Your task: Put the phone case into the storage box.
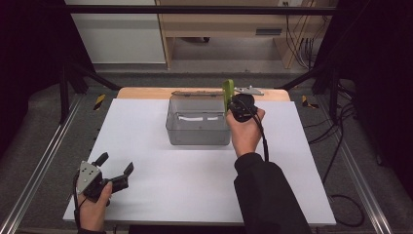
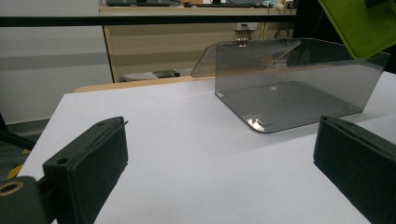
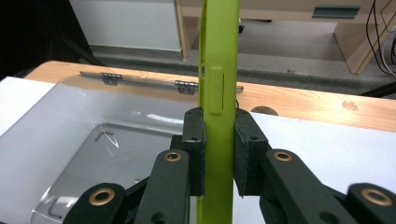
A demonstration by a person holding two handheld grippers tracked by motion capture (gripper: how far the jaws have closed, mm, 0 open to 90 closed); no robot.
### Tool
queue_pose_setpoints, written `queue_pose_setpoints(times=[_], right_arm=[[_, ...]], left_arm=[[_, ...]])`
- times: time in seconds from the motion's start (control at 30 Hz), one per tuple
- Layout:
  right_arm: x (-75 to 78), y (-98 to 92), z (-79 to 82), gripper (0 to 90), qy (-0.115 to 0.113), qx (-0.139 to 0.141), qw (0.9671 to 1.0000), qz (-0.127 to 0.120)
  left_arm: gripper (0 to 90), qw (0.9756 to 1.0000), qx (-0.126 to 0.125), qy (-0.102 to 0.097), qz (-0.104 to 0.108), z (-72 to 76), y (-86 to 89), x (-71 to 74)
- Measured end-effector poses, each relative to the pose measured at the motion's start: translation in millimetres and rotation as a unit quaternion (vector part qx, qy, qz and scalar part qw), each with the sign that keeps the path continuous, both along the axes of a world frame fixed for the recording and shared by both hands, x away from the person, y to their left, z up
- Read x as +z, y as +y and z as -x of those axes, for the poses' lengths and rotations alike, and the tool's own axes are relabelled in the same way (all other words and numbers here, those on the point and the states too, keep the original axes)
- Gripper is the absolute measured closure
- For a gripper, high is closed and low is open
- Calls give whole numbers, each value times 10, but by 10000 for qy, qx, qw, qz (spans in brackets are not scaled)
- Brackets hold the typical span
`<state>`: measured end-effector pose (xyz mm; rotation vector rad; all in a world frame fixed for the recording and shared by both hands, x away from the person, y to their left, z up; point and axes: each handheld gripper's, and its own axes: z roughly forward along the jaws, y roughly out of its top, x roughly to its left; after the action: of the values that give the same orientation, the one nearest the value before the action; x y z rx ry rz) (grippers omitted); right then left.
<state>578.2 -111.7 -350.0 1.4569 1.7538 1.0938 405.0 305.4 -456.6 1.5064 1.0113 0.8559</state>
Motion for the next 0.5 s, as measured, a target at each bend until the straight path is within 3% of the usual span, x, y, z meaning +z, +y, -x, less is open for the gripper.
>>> queue_pose_setpoints(times=[0.2,0.5], right_arm=[[-28,25,-20,773,74,4,9999,69],[-103,76,-51,772,125,59,9998,157]], left_arm=[[31,9997,-61,-155,-192,4,21,3],[31,9997,-102,-158,-157,3,38,3]])
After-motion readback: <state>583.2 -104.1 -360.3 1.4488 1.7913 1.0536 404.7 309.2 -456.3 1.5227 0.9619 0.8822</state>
